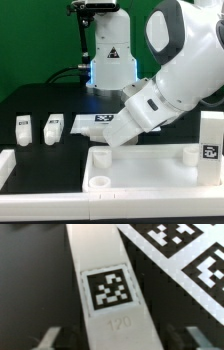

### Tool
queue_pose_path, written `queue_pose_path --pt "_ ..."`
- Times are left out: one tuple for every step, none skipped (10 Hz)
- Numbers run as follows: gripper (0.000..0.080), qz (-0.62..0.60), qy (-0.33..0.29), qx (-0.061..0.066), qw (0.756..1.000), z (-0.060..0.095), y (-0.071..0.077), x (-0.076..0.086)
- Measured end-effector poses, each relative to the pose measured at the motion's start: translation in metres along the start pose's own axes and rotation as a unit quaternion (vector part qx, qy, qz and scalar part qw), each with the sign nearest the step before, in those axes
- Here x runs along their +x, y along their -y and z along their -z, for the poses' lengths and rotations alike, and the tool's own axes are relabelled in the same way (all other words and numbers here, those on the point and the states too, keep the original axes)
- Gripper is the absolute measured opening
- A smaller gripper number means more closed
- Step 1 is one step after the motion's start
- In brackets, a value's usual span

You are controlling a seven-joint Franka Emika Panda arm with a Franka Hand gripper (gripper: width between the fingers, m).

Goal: Assemble desk

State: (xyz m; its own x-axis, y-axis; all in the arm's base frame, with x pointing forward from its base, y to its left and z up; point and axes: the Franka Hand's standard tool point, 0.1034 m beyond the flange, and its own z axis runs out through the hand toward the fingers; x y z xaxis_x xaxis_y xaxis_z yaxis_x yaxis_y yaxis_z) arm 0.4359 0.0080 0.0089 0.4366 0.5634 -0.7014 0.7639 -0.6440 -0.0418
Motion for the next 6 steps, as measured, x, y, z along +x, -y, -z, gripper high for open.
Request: queue_pose_path --pt "0.0283 0.0 0.0 0.0 1.0 0.0 0.0 0.0" --pt "0.0284 0.0 0.0 0.0 1.0 0.0 0.0 0.0" --pt "0.0284 0.0 0.0 0.0 1.0 0.0 0.0 0.0" --pt "0.0284 -0.009 -0.005 0.004 1.0 0.002 -0.001 -0.001" --pt "0.0284 -0.06 0.013 0.045 0.997 0.018 -0.001 -0.014" --pt "0.0284 -0.094 -0.005 0.078 0.992 0.047 -0.015 -0.017"
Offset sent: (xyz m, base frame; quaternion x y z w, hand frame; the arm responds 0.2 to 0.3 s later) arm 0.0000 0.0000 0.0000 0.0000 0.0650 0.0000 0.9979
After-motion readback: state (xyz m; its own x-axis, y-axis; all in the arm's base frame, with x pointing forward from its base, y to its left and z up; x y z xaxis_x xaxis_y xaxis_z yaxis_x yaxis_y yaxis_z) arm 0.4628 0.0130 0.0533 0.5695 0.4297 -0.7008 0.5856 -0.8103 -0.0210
